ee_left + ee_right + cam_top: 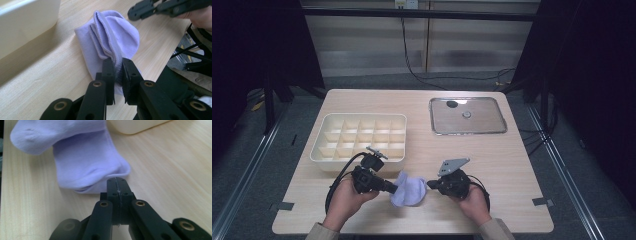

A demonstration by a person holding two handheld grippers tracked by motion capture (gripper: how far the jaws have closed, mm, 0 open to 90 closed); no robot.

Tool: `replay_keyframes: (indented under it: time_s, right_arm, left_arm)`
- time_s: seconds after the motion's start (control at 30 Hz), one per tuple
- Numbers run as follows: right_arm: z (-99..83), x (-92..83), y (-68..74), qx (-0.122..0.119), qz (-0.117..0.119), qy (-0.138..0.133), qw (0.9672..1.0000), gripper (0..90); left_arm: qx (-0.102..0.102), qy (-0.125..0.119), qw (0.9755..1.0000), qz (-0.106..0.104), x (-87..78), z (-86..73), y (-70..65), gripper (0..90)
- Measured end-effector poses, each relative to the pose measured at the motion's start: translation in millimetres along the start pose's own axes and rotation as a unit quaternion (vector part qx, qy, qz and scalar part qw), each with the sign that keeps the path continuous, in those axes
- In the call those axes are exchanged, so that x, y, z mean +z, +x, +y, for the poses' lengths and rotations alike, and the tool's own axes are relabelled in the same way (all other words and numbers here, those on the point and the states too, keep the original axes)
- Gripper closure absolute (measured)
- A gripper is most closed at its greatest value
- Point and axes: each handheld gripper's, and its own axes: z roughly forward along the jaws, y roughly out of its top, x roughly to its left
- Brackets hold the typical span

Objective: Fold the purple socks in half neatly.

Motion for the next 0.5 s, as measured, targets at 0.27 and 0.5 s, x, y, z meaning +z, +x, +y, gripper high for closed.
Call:
replay_keyframes:
  time_s: [0.27,0.5]
  right_arm:
    - [-4.2,5.7,-2.9,0.005,-0.008,0.024,0.9997,90.0]
    - [-2.9,13.8,2.4,-0.015,0.0,0.036,0.9992,90.0]
  left_arm:
    - [0.001,-0.007,1.0,-0.001,0.2,1.7,-2.0,81.7]
    - [0.008,0.001,1.0,-0.001,3.3,5.5,-5.3,81.7]
